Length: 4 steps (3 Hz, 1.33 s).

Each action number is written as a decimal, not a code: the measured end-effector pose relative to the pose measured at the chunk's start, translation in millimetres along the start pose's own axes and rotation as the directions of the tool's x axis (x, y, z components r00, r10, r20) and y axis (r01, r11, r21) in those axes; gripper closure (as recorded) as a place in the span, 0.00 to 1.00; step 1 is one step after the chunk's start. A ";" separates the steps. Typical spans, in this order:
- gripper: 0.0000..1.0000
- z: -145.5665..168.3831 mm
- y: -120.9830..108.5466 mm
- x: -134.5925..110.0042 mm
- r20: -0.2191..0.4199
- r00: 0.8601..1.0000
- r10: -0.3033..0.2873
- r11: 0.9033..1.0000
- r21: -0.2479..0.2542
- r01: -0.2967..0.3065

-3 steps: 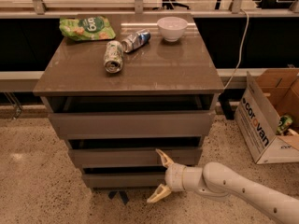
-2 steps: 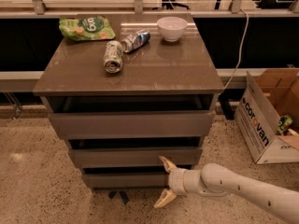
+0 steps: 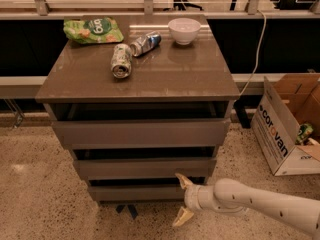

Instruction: Open bottom drawer

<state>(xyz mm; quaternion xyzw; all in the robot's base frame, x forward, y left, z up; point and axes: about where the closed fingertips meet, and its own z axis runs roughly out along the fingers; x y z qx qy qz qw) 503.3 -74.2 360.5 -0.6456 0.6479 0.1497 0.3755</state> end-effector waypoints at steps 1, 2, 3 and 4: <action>0.00 4.5 0.5 1.6 0.000 1.000 -0.004 1.000 -0.008 0.004; 0.00 17.9 1.9 6.5 -0.001 1.000 -0.018 0.999 -0.033 0.018; 0.02 61.1 8.9 24.5 0.006 0.990 -0.139 0.989 -0.049 0.139; 0.19 82.8 16.6 37.0 0.005 0.979 -0.205 0.976 -0.072 0.204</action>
Offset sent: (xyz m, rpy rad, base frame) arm 0.0093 0.0105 -0.0314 -0.0234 0.0195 0.0598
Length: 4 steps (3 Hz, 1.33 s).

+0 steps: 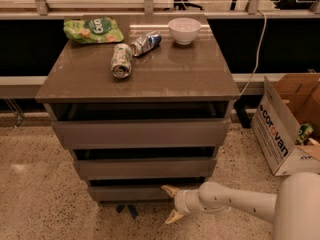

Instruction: Open bottom drawer

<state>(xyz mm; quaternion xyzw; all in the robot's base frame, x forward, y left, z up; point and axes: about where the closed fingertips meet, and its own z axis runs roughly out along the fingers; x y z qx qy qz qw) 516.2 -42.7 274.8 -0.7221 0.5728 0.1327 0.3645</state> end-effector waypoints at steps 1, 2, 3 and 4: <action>0.33 12.4 4.3 15.9 -0.022 1.000 -0.022 1.000 -0.016 0.022; 0.31 19.6 -0.3 37.6 -0.047 0.999 -0.013 1.000 -0.009 0.012; 0.32 24.0 -20.0 64.5 -0.069 0.997 0.026 0.999 0.041 -0.023; 0.32 30.0 -36.3 79.4 -0.083 0.995 0.051 0.997 0.068 -0.045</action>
Offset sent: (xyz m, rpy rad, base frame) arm 0.0376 -0.0330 -0.0542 -0.0741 -0.0139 -0.0405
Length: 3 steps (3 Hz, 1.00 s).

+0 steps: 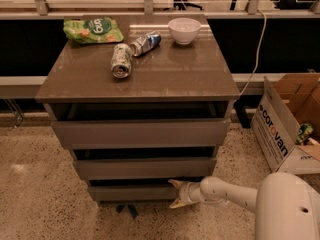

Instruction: Open bottom drawer

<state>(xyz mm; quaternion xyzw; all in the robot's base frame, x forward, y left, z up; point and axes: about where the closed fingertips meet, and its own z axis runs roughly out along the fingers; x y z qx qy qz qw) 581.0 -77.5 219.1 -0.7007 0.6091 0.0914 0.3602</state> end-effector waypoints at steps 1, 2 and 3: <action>0.32 15.1 -15.7 12.1 -0.031 0.999 0.018 1.000 -0.002 -0.018; 0.32 34.4 -20.3 23.9 -0.043 0.998 0.049 0.999 -0.017 -0.050; 0.33 47.6 -15.5 31.0 -0.046 0.996 0.071 0.997 -0.026 -0.072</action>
Offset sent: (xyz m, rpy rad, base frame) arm 0.0538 0.0012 -0.0530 -0.0337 0.0826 -0.0701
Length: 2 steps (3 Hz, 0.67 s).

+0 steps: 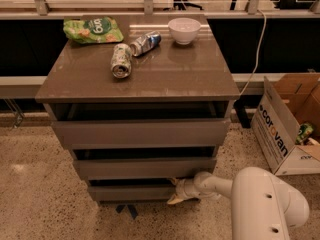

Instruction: Open bottom drawer

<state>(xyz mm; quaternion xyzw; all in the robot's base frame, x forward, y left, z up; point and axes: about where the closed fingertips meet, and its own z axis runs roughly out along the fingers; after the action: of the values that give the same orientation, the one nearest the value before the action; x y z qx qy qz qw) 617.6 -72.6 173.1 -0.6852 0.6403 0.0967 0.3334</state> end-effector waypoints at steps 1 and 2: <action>0.39 3.0 8.6 3.7 -0.001 1.000 0.009 1.000 0.000 -0.009; 0.54 -4.9 22.0 2.7 -0.015 1.000 -0.007 1.000 -0.006 0.007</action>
Offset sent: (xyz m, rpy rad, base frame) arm -0.0474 -0.0090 -0.0016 -0.0442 0.0015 0.0230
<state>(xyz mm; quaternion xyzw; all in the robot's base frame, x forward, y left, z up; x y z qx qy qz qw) 595.9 -76.7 168.0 -0.6892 0.6400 0.0921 0.3268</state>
